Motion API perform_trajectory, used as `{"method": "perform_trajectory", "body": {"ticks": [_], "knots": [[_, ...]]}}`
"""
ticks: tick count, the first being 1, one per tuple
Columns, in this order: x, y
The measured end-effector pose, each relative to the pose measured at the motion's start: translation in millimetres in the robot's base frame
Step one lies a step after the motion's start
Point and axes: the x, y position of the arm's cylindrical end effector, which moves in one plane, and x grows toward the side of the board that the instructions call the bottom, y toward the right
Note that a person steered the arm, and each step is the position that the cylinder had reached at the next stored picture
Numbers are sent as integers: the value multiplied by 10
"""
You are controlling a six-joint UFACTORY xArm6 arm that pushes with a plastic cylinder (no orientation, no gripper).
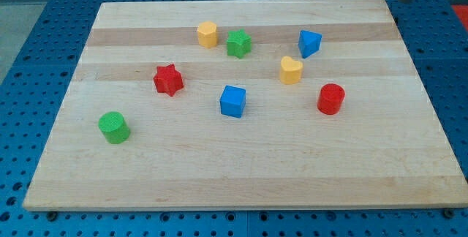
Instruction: Place your arm toward the green circle
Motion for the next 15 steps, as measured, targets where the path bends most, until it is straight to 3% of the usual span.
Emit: {"method": "perform_trajectory", "body": {"ticks": [1, 3, 6, 8, 11, 12, 15], "knots": [[9, 7], [258, -1237], [213, -1518], [-79, -1368], [-57, -1368], [49, -1714], [54, -1813]]}}
